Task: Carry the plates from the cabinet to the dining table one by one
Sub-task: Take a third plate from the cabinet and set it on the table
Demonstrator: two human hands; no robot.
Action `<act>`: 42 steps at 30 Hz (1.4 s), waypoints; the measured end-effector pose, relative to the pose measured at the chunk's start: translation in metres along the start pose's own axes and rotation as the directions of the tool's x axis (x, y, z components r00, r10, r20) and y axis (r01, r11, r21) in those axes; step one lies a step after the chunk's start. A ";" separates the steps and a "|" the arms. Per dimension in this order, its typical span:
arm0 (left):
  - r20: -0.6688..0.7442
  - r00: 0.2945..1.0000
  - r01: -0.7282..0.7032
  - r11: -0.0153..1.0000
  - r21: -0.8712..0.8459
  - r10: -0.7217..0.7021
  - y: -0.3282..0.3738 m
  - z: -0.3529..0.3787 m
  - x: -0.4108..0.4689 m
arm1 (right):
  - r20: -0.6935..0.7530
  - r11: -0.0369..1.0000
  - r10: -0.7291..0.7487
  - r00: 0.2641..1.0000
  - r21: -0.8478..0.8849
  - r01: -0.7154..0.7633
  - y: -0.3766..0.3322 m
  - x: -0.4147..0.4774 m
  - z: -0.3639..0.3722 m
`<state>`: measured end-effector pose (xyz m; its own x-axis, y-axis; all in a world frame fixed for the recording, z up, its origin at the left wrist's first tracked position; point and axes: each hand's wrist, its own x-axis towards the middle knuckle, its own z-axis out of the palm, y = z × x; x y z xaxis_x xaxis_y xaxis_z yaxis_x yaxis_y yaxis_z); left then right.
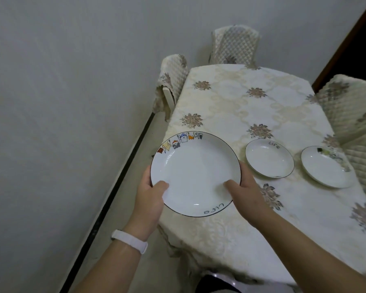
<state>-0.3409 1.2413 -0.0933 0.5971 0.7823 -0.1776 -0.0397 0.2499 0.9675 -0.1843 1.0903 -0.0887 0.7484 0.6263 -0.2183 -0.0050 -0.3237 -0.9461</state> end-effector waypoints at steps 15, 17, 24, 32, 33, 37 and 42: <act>0.095 0.990 0.085 0.980 0.181 -0.103 -0.029 0.025 0.159 | -0.029 0.978 0.177 0.984 0.118 -0.173 0.039 0.146 0.014; 0.106 0.986 0.102 0.971 0.218 -0.127 -0.034 0.027 0.179 | -0.033 0.978 0.185 0.982 0.106 -0.180 0.043 0.165 0.015; 0.149 0.968 0.143 0.933 0.331 -0.201 -0.055 0.033 0.236 | -0.088 0.974 0.216 0.972 0.084 -0.209 0.057 0.212 0.017; 0.241 0.927 0.148 0.869 0.472 -0.288 -0.084 0.047 0.292 | -0.169 0.967 0.255 0.952 0.063 -0.247 0.085 0.244 0.012; 0.238 0.924 0.156 0.863 0.480 -0.300 -0.088 0.048 0.296 | -0.173 0.966 0.257 0.951 0.049 -0.253 0.087 0.247 0.011; 0.293 0.887 0.188 0.858 0.478 -0.358 -0.109 0.055 0.314 | -0.204 0.947 0.318 0.926 0.013 -0.322 0.103 0.256 0.007; 0.336 0.863 0.150 0.826 0.544 -0.378 -0.132 0.058 0.334 | -0.247 0.913 0.393 0.886 -0.012 -0.408 0.118 0.261 0.009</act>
<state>-0.0900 1.4363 -0.2699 0.7993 0.3891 -0.4580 0.4924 0.0129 0.8703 0.0041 1.2217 -0.2592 0.8245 0.2527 -0.5063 -0.3023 -0.5596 -0.7717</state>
